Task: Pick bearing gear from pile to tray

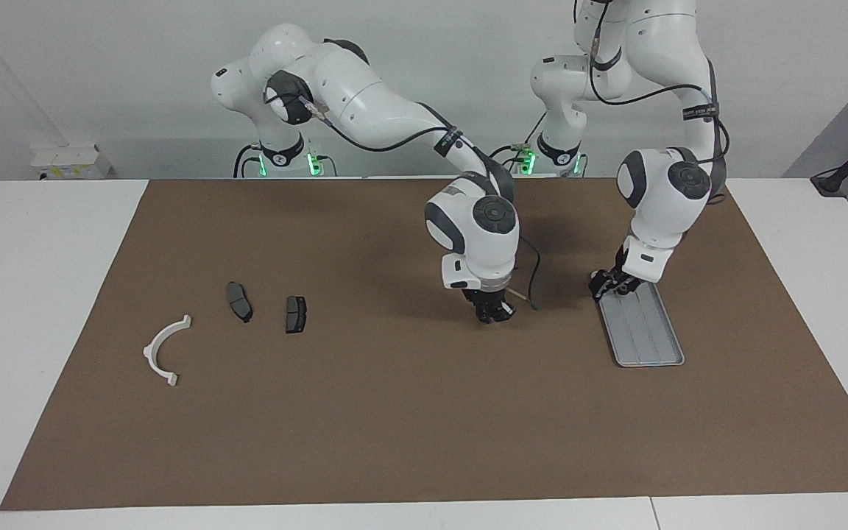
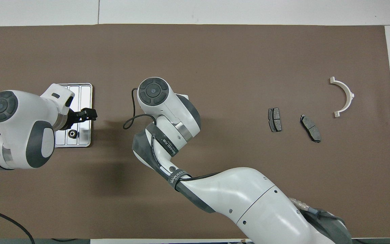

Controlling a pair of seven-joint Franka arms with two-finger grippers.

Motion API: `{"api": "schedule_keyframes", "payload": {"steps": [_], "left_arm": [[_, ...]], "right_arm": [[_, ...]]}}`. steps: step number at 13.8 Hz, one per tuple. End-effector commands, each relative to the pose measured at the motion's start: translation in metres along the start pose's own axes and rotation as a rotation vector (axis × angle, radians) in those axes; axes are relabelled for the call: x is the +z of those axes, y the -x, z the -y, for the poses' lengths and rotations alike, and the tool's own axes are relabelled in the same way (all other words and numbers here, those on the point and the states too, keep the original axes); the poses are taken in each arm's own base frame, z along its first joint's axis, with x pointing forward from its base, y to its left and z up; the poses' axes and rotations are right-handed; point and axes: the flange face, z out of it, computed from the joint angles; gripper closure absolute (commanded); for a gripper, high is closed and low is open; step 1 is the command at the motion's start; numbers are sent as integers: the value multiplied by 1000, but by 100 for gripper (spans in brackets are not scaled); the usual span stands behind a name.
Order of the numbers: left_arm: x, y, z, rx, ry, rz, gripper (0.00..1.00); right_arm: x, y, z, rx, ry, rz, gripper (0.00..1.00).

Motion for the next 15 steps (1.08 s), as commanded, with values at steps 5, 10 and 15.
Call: {"api": "schedule_keyframes", "payload": {"steps": [5, 10, 15], "left_arm": [[-10, -5, -43, -82, 8, 9, 0], [-13, -3, -55, -64, 12, 3, 0], [-18, -13, -141, -171, -7, 37, 0]], "right_arm": [[7, 0, 4, 25, -17, -1, 0], [-30, -42, -1, 47, -31, 8, 0], [-168, -149, -39, -190, -105, -27, 0]]}}
